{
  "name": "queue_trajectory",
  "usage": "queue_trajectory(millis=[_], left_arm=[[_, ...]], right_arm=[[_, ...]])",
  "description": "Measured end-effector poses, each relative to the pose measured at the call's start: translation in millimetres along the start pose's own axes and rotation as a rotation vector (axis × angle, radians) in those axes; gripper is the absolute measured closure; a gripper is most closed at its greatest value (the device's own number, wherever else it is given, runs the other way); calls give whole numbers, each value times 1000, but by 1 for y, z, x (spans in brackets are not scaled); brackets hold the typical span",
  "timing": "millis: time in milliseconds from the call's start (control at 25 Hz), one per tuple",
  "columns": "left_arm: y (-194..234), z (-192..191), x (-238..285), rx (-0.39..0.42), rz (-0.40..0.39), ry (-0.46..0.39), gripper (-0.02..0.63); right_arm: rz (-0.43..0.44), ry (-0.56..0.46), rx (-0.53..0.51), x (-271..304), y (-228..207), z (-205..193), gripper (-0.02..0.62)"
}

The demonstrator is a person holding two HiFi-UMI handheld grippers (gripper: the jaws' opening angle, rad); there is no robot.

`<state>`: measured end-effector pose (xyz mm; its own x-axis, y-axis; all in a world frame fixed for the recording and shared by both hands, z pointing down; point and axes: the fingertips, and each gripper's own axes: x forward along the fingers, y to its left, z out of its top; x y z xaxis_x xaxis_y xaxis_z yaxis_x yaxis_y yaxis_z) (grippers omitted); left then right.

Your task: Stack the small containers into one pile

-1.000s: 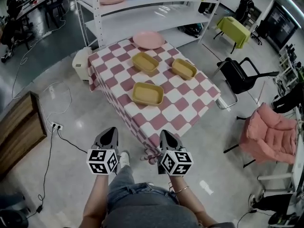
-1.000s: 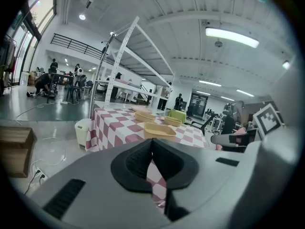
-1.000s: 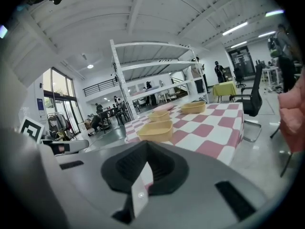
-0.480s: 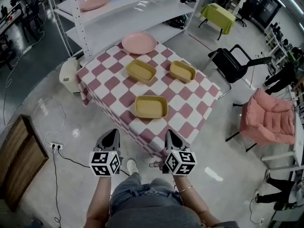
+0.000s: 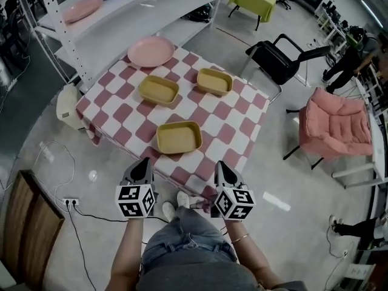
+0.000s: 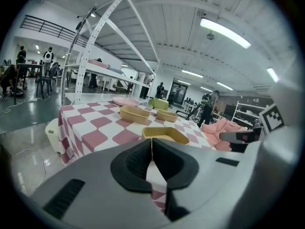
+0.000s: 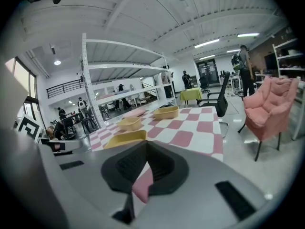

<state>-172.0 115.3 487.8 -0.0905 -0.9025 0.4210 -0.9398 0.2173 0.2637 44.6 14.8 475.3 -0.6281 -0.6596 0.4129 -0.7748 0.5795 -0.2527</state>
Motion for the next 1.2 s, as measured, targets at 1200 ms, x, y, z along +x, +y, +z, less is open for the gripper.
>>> queue_trajectory(millis=[1200], left_arm=[[14,-7,125,-23,98,236,494]], right_arm=[[3,104,36,97,-42,11,584]])
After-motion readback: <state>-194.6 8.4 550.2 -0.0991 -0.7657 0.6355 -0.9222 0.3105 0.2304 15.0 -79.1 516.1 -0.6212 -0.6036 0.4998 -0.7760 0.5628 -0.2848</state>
